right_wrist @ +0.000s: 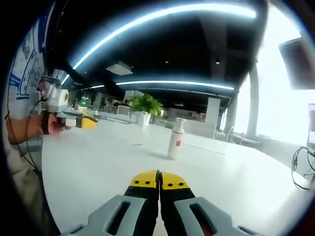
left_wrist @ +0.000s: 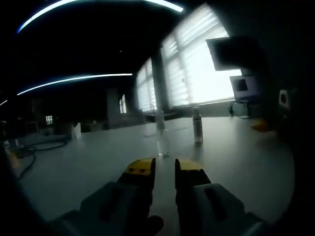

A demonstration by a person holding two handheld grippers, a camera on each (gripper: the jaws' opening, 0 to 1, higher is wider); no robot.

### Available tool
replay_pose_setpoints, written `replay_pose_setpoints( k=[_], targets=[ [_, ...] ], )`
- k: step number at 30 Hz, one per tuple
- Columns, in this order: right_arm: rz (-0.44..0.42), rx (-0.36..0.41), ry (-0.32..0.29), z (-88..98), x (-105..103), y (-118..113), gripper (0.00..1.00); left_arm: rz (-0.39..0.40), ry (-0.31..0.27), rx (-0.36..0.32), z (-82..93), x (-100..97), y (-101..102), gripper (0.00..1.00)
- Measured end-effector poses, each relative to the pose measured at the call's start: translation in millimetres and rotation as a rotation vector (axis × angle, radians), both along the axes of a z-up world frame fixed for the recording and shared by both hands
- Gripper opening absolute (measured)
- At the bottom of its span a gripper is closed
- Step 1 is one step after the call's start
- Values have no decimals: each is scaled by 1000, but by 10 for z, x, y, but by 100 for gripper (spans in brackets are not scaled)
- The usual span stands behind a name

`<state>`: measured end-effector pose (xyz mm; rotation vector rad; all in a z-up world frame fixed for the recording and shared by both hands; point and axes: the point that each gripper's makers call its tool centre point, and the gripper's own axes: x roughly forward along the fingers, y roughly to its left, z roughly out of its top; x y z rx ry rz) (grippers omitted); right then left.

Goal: Clamp pump bottle remove cover press pump head put on cover

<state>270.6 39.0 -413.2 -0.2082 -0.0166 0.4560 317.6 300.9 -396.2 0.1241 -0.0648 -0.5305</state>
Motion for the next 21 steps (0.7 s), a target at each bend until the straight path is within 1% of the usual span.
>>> replay_pose_setpoints(
  k=[21],
  targets=[
    [-5, -10, 1, -5, -9, -3, 0, 3, -2, 36, -18, -20, -47, 7]
  ],
)
